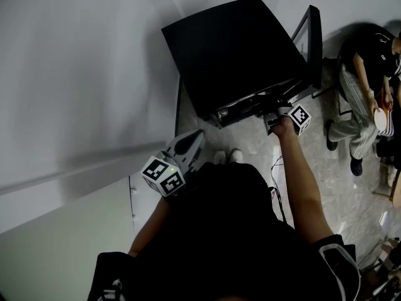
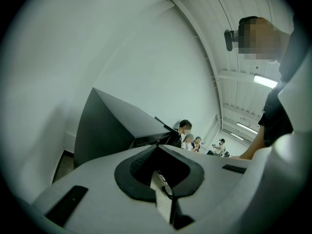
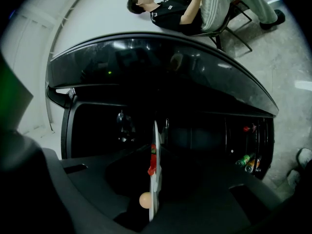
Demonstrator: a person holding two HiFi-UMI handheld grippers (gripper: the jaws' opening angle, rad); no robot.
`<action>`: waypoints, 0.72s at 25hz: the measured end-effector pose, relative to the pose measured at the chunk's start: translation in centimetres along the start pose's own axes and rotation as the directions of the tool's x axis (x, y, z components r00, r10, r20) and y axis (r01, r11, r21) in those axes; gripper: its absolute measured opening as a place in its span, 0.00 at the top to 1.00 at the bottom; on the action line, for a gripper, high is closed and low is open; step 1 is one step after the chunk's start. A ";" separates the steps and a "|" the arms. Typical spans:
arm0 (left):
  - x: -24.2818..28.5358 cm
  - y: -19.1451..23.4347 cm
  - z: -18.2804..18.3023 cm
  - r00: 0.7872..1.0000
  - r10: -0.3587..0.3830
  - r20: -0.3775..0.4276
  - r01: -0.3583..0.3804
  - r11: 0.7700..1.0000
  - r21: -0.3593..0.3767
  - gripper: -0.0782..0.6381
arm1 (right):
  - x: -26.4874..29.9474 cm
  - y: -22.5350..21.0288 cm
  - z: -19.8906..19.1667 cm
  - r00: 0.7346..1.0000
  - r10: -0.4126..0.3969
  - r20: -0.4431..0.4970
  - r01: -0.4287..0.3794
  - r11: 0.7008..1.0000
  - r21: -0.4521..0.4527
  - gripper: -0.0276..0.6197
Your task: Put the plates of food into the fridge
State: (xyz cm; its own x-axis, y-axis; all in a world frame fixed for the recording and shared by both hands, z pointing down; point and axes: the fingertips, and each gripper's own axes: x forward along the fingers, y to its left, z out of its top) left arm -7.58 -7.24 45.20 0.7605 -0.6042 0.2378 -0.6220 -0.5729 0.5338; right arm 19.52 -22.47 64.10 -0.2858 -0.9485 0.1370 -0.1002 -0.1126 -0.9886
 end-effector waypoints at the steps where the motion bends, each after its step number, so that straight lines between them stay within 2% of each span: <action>1: -0.1 0.0 0.0 1.000 -0.001 0.001 0.001 1.000 0.000 0.86 | -0.2 0.3 0.2 1.000 0.012 0.009 -0.012 1.000 -0.002 0.84; 2: -0.1 0.0 0.0 1.000 -0.002 0.004 0.002 1.000 -0.001 0.86 | -0.4 0.5 0.2 1.000 0.018 0.010 -0.018 1.000 -0.010 0.76; 3: -0.1 0.0 0.0 1.000 -0.003 0.007 0.003 1.000 -0.001 0.86 | -0.7 0.6 0.2 1.000 0.014 0.005 -0.014 1.000 -0.026 0.75; 6: 0.0 -0.2 0.1 1.000 -0.014 0.015 0.014 1.000 -0.001 0.86 | -1.9 0.8 0.1 0.999 0.003 -0.035 -0.007 0.991 -0.131 0.75; 8: 0.2 -0.5 0.1 1.000 -0.023 0.013 0.023 1.000 0.001 0.86 | -2.9 1.4 -0.3 0.998 0.009 -0.064 -0.023 0.976 -0.218 0.75; 13: 0.4 -1.0 0.1 0.999 -0.051 0.018 0.051 0.999 0.012 0.86 | -5.5 3.0 -1.1 0.995 0.010 -0.102 -0.053 0.902 -0.428 0.75; 18: 0.7 -1.5 -0.2 0.998 -0.069 0.012 0.069 0.998 0.013 0.86 | -7.8 4.5 -2.5 0.991 0.012 -0.131 -0.081 0.841 -0.535 0.75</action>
State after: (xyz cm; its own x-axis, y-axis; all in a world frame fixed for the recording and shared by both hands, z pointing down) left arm -6.07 -6.66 44.71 0.7992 -0.5701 0.1906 -0.5707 -0.6199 0.5386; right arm 18.88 -14.80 58.78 -0.4090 -0.9030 0.1317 -0.5712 0.1408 -0.8087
